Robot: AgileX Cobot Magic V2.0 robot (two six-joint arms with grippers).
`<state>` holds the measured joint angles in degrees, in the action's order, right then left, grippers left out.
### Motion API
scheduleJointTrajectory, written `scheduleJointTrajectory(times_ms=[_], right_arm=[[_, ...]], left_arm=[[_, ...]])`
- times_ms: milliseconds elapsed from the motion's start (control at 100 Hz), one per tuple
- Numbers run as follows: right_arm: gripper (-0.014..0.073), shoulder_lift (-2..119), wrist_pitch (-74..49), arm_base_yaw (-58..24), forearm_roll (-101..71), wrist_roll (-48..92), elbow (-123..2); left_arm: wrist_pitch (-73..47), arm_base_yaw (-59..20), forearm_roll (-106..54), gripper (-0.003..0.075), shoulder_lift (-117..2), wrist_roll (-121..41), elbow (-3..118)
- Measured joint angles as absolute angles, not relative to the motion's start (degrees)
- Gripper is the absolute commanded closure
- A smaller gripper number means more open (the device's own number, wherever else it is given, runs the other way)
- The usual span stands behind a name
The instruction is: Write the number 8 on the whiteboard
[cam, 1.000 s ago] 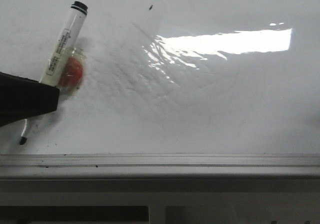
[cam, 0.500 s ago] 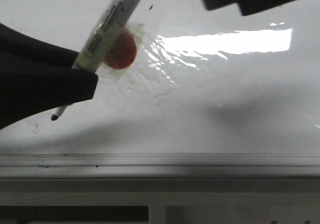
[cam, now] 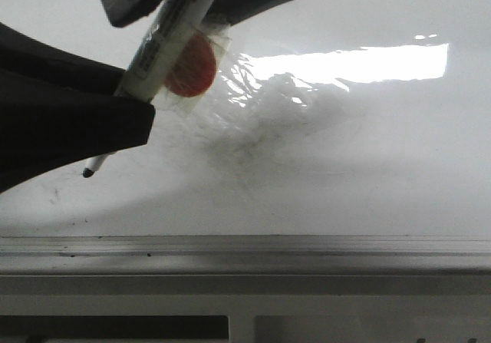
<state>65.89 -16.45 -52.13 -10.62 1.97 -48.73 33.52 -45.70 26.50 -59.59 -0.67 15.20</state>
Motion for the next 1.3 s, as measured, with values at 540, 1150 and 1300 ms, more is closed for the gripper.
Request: scheduleJointTrajectory(times_ms=[540, 1150, 1300], right_arm=[[0.0664, 66.45, -17.57, -52.13, -11.29, 2.16, -48.93], [0.0643, 64.87, -27.03, -39.69, -9.08, 2.06, -62.42], [0.0643, 66.49, -27.64, -36.53, -8.72, 2.06, -64.84]], left_arm=[[32.23, -45.7, 23.42, 0.0477, -59.43, -0.67, 15.2], [16.39, -45.7, 13.31, 0.0477, -37.1, -0.67, 14.68], [16.03, -45.7, 12.28, 0.0477, -36.97, -0.67, 14.65]])
